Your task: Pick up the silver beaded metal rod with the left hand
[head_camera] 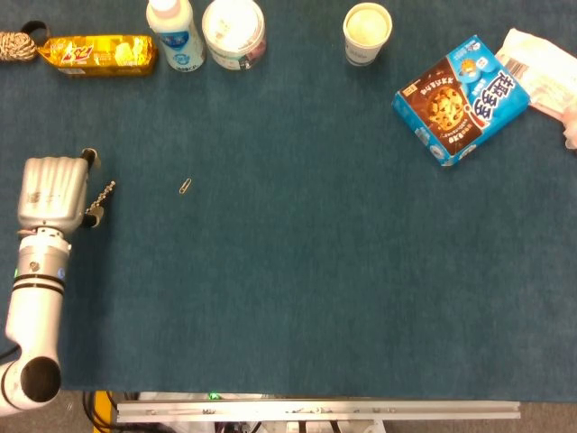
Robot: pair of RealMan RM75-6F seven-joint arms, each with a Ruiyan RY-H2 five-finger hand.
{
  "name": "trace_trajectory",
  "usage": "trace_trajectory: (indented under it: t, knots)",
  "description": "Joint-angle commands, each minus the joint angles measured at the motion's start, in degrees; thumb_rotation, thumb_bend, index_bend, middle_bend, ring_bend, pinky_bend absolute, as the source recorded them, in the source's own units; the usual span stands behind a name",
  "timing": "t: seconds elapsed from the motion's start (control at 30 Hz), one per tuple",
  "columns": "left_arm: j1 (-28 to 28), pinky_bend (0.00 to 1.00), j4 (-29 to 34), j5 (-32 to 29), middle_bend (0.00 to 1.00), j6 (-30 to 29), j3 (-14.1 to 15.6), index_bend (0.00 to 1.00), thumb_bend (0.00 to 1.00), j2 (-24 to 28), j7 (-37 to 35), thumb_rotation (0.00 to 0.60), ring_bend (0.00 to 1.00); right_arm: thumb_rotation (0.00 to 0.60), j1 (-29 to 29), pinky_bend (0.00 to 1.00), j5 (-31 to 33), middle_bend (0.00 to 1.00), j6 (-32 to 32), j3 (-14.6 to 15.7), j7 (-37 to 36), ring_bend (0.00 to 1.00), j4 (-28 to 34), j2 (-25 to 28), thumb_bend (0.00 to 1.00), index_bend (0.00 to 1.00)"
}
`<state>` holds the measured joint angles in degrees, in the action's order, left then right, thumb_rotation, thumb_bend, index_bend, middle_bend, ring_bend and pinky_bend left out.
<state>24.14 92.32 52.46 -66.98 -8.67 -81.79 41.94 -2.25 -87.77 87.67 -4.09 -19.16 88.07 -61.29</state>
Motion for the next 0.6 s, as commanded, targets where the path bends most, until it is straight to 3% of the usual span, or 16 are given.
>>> trace_trajectory:
  t: [0.03, 0.33, 0.6]
  knots:
    - [0.7, 0.91, -0.8, -1.6, 0.68, 0.0, 0.1, 0.35, 0.18, -0.9, 0.7, 0.600, 0.76, 0.600, 0.0, 0.36, 0.1, 0.52, 0.0, 0.0, -0.3, 0.38, -0.3, -0.1, 0.15, 0.43]
    - [2.2, 0.93, -1.8, -5.7, 0.71, 0.4, 0.4, 0.41, 0.18, -2.6, 1.8, 0.600, 0.79, 0.600, 0.2, 0.36, 0.3, 0.52, -0.2, 0.2, -1.5, 0.38, -1.5, -0.4, 0.15, 0.43]
    - [4.8, 0.95, -2.2, -10.2, 0.73, 2.6, 0.5, 0.39, 0.20, -2.5, 4.3, 0.600, 0.80, 0.600, 0.7, 0.36, 0.6, 0.52, 0.3, 0.2, -2.6, 0.39, -2.5, -0.6, 0.15, 0.43]
